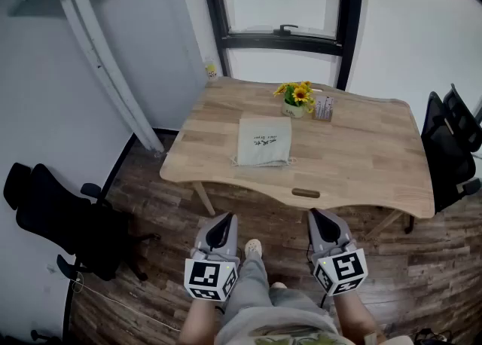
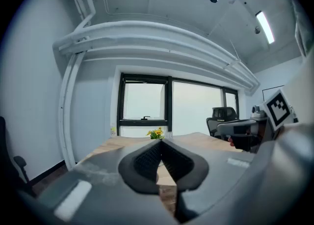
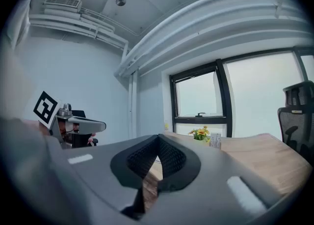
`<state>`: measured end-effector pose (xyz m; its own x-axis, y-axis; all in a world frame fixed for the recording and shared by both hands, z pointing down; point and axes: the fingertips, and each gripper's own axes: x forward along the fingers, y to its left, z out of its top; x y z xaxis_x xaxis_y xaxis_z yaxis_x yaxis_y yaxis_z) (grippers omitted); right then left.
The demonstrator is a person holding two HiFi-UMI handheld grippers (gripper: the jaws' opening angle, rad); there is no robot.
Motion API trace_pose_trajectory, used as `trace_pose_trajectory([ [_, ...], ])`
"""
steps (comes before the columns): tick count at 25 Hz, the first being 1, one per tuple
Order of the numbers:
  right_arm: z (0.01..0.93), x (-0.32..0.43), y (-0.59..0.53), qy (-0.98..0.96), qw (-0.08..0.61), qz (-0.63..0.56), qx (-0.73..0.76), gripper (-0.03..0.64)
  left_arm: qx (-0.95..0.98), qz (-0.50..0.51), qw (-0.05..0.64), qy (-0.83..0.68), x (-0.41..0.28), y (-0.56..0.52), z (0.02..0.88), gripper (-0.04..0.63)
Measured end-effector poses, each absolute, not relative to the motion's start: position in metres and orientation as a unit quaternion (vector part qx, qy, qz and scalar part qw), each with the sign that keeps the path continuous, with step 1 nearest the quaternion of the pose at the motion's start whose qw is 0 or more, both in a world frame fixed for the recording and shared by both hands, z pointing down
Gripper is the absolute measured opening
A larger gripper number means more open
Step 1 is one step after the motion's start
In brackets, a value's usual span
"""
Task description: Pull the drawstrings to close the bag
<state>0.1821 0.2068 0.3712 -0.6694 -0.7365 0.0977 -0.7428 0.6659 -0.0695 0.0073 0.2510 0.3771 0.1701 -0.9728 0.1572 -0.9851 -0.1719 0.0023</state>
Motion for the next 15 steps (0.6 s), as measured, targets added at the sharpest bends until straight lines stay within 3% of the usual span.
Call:
trace_pose_trajectory([
  [15,0.363,0.185,0.182,-0.91,0.015,0.056,0.41,0.0,0.762,0.075,0.036,-0.642,0.0,0.229,0.368,0.0],
])
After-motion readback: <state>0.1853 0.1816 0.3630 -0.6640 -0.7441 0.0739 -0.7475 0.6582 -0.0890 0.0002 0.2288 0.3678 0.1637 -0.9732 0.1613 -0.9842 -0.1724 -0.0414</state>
